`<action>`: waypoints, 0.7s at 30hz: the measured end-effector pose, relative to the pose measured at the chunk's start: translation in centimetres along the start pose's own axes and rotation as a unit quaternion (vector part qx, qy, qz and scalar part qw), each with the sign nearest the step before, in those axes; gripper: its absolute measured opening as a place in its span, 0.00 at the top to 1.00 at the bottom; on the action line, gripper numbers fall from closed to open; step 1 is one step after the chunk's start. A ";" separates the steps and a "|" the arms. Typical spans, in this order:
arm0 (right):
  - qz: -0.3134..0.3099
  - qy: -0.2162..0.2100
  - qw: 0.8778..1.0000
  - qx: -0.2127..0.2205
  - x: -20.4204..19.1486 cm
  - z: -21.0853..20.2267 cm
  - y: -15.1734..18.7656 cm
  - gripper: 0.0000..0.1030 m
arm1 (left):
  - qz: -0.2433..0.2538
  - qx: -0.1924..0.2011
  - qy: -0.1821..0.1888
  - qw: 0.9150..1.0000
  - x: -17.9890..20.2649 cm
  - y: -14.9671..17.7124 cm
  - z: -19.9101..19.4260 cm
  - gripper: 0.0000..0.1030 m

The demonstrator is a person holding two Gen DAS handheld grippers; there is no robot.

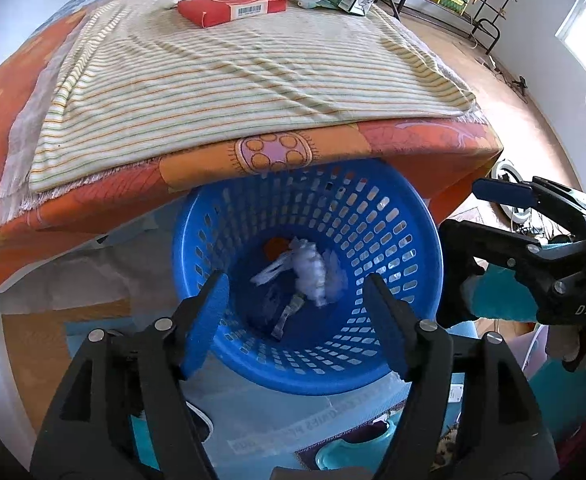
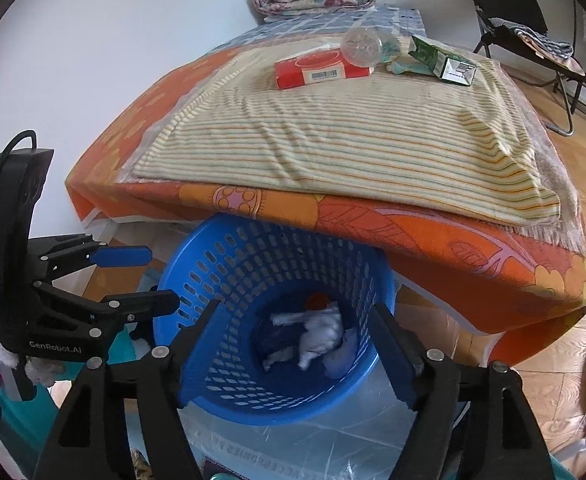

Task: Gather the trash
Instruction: 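Move both tools back over the bed toward the bottle and carton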

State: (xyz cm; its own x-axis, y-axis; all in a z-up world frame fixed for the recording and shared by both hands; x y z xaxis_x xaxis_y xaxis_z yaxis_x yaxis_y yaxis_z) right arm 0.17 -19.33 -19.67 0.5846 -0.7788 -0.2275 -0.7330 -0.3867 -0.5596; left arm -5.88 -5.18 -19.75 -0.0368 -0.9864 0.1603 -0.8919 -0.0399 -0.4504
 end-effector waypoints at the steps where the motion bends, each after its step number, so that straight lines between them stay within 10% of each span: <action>1: 0.000 0.002 1.000 0.002 0.0 -0.1 -0.1 0.21 | 0.000 0.001 -0.001 1.000 0.0 -0.1 0.0 0.31; 21: 0.007 0.039 0.998 0.053 1.7 -2.6 -3.9 0.11 | -0.006 0.042 -0.002 0.999 0.4 -5.6 -1.6 0.31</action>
State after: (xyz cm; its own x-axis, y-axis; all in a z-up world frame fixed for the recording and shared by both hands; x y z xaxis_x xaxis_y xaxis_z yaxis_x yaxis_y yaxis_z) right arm 3.10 -20.49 -15.79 0.5426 -0.8214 -0.1757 -0.6972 -0.3238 -0.6396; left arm -1.61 -5.10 -15.77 -0.0243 -0.9864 0.1625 -0.8512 -0.0648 -0.5208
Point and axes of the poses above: each gripper's, at about its wrist camera, not at the fingertips, and z roughly the way its jaws point, x to its right, y to its underside, the point moved 5 cm from there along z, roughly the way its jaws point, and after that the axes turned 4 degrees about x, right-handed, at the moved point
